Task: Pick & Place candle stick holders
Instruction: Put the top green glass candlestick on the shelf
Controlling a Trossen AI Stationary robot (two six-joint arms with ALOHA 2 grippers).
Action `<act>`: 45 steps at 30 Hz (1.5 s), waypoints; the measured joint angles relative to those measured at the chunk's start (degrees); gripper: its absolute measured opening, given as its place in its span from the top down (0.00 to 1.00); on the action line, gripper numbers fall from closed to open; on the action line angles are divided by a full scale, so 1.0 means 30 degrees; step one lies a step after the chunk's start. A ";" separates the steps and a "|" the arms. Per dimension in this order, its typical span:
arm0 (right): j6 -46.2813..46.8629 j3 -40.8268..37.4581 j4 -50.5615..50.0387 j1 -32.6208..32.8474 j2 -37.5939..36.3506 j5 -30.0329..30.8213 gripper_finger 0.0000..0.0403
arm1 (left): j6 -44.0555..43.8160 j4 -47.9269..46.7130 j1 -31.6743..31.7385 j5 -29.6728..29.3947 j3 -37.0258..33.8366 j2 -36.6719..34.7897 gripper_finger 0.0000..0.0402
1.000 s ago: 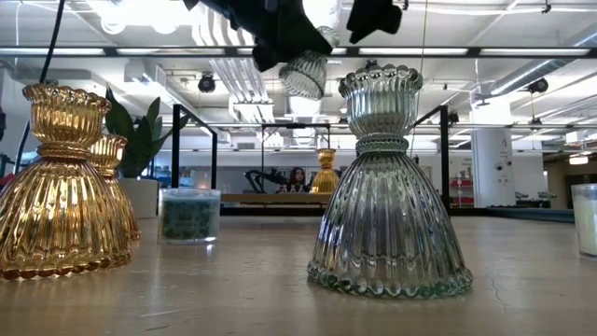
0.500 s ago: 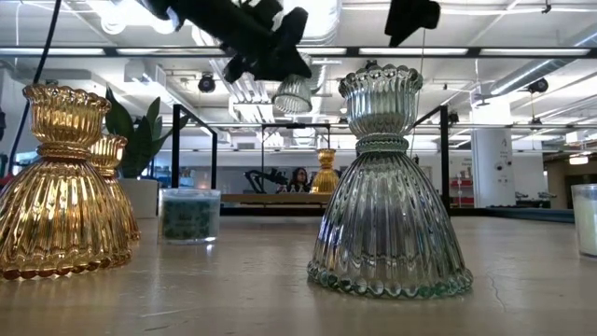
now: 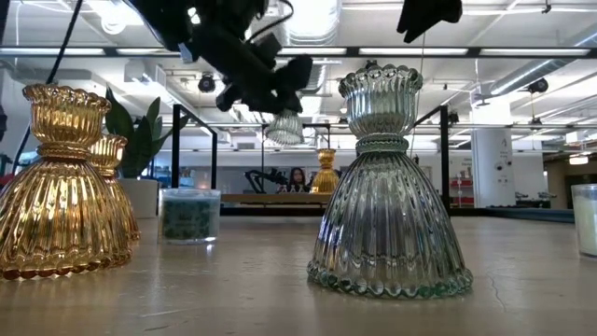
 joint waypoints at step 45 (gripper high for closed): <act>-0.0284 -0.0120 -0.0437 -0.0162 -0.0041 0.0307 0.62 | -0.2962 0.1791 0.2147 -0.2751 0.0080 0.5182 0.69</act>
